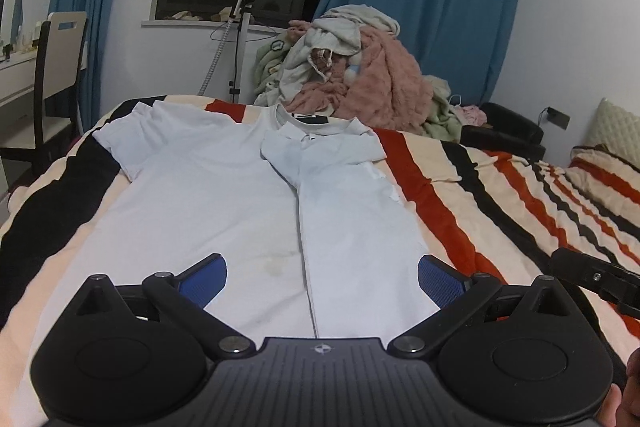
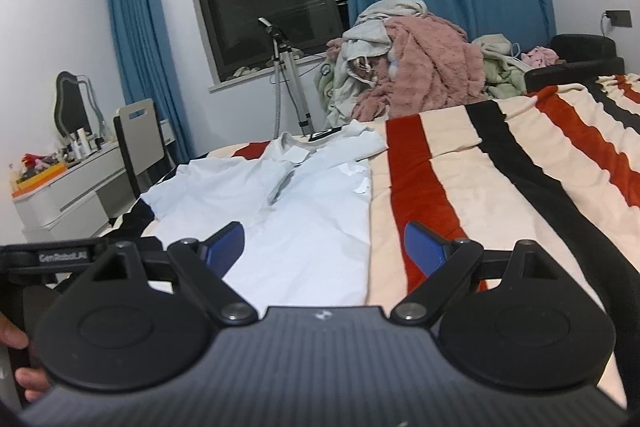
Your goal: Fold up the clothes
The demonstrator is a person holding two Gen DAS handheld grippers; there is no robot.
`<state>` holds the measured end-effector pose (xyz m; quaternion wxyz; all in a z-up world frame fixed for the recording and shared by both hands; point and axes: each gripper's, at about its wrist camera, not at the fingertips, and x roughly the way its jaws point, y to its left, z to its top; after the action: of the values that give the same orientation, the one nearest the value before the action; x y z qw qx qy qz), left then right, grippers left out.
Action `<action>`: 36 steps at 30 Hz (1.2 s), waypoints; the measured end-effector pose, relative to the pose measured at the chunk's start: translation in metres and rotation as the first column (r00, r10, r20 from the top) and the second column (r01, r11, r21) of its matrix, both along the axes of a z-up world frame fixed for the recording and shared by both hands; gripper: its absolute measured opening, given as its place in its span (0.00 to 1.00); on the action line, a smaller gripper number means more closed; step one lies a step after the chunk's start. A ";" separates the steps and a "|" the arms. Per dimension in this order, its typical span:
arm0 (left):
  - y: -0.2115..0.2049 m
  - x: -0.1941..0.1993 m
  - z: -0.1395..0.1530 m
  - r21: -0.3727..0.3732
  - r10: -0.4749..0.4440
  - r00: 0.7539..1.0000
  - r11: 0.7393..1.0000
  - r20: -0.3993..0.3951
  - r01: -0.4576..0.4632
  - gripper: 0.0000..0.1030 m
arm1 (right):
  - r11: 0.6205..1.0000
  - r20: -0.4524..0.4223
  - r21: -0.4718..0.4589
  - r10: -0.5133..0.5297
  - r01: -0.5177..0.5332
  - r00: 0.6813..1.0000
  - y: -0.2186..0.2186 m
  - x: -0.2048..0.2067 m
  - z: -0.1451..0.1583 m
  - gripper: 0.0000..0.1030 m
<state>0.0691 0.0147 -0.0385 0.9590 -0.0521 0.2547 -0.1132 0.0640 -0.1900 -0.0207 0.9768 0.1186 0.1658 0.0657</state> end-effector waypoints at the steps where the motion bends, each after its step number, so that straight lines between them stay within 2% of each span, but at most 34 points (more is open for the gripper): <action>1: -0.001 -0.001 0.001 0.003 -0.006 1.000 1.000 0.005 0.006 1.00 | 1.000 0.002 -0.005 0.002 -0.002 1.000 0.002 0.000 0.000 0.86; 8: -0.014 -0.006 -0.003 0.065 -0.042 0.998 0.997 0.041 0.039 1.00 | 1.000 0.007 -0.009 -0.015 0.015 1.000 0.005 0.003 -0.005 0.86; 18: -0.009 0.005 -0.013 0.070 0.013 1.000 0.997 0.012 -0.014 1.00 | 0.999 0.041 -0.007 -0.041 0.042 0.998 0.010 -0.005 -0.005 0.86; 23: 0.001 -0.012 -0.006 0.073 0.043 0.999 0.996 0.028 -0.045 1.00 | 0.999 0.067 -0.002 -0.051 0.051 0.996 0.019 -0.023 0.008 0.86; 25: 0.007 -0.023 0.002 0.060 0.059 0.998 0.996 0.027 -0.061 0.99 | 0.999 0.073 0.008 -0.054 0.053 0.996 0.022 -0.028 0.019 0.86; 29: 0.013 -0.042 0.042 0.085 0.077 0.996 0.993 0.045 -0.080 0.99 | 0.998 0.048 0.030 -0.060 0.058 0.997 0.028 -0.029 0.055 0.86; 34: 0.019 -0.071 0.109 0.040 0.102 0.990 0.993 0.102 -0.107 1.00 | 0.999 0.090 0.041 -0.033 0.029 0.995 0.036 -0.031 0.115 0.86; 36: 0.014 -0.077 0.132 0.077 0.127 0.985 0.988 0.116 -0.136 1.00 | 1.000 0.100 0.024 -0.017 0.015 0.995 0.040 -0.027 0.138 0.86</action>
<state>-0.0083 0.0288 0.0937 0.9783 -0.0216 0.2017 -0.0415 0.0367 -0.1504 0.1173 0.9829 0.1276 0.1150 0.0656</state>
